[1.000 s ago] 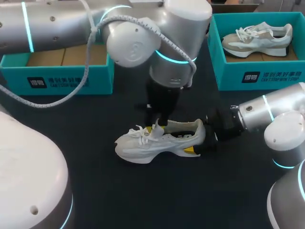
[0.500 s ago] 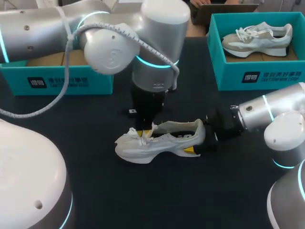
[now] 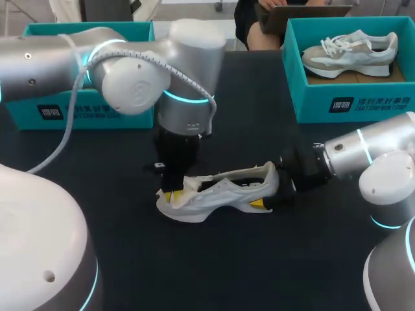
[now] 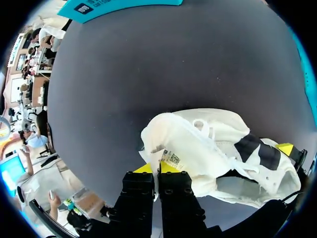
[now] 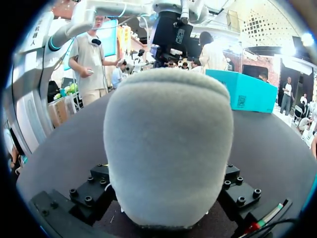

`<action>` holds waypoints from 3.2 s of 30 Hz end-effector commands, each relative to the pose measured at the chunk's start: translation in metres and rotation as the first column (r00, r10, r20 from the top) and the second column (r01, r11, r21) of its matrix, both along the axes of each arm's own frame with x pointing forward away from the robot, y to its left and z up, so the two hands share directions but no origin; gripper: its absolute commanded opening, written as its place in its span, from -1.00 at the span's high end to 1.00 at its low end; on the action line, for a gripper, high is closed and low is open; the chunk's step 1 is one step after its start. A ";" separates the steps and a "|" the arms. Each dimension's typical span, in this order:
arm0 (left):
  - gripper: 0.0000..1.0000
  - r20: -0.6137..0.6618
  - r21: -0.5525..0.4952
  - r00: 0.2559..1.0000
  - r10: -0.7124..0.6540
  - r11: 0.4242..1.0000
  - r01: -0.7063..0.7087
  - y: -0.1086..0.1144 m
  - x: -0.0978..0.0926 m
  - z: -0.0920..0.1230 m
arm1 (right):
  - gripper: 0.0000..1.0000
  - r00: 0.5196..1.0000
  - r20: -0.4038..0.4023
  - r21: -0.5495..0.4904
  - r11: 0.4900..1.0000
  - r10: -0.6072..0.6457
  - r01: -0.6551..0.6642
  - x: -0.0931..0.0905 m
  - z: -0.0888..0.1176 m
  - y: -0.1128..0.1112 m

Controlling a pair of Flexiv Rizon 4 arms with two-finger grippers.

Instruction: Take the shoe out of the shoebox, open the shoe tongue, remove and reinsert the insole, then place the shoe into the shoebox

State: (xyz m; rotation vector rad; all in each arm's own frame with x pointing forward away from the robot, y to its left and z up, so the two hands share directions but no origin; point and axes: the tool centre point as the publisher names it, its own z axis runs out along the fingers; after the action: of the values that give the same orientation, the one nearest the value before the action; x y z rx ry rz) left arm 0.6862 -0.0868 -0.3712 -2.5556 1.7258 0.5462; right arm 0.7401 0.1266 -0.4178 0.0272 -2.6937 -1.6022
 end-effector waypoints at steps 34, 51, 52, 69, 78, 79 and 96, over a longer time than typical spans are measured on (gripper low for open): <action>-1.00 0.347 -0.356 0.800 -0.490 0.720 0.595 -0.060 0.009 0.165 | 1.00 1.000 -0.001 -0.004 1.000 -0.001 0.001 0.002 -0.007 0.002; -1.00 0.322 -0.443 0.192 -0.927 0.032 0.896 -0.099 -0.006 0.211 | 1.00 1.000 -0.001 -0.004 1.000 -0.001 0.001 0.002 -0.007 0.002; -1.00 0.322 -0.443 0.192 -0.927 0.032 0.896 -0.099 -0.006 0.211 | 1.00 1.000 -0.001 -0.004 1.000 -0.001 0.001 0.002 -0.007 0.002; 1.00 0.481 -0.395 -0.297 -0.825 -0.506 0.767 -0.105 0.006 0.156 | 1.00 1.000 -0.001 -0.004 1.000 -0.001 0.001 0.002 -0.007 0.002; 1.00 0.522 -0.487 -0.345 -0.780 -0.605 0.630 -0.105 0.008 0.140 | 1.00 1.000 -0.001 -0.004 1.000 -0.001 0.001 0.002 -0.007 0.002; 1.00 0.522 -0.487 -0.345 -0.780 -0.605 0.630 -0.105 0.008 0.140 | 1.00 1.000 -0.001 -0.004 1.000 -0.001 0.001 0.002 -0.007 0.002; 1.00 0.522 -0.487 -0.345 -0.780 -0.605 0.630 -0.105 0.008 0.140 | 1.00 1.000 -0.001 -0.004 1.000 -0.001 0.001 0.002 -0.007 0.002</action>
State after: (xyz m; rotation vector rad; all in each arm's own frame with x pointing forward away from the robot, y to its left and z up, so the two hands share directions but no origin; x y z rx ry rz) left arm 0.6914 -0.1884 -0.2308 0.4020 3.5373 -0.2054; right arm 0.7404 0.1265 -0.4181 0.0266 -2.6940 -1.6005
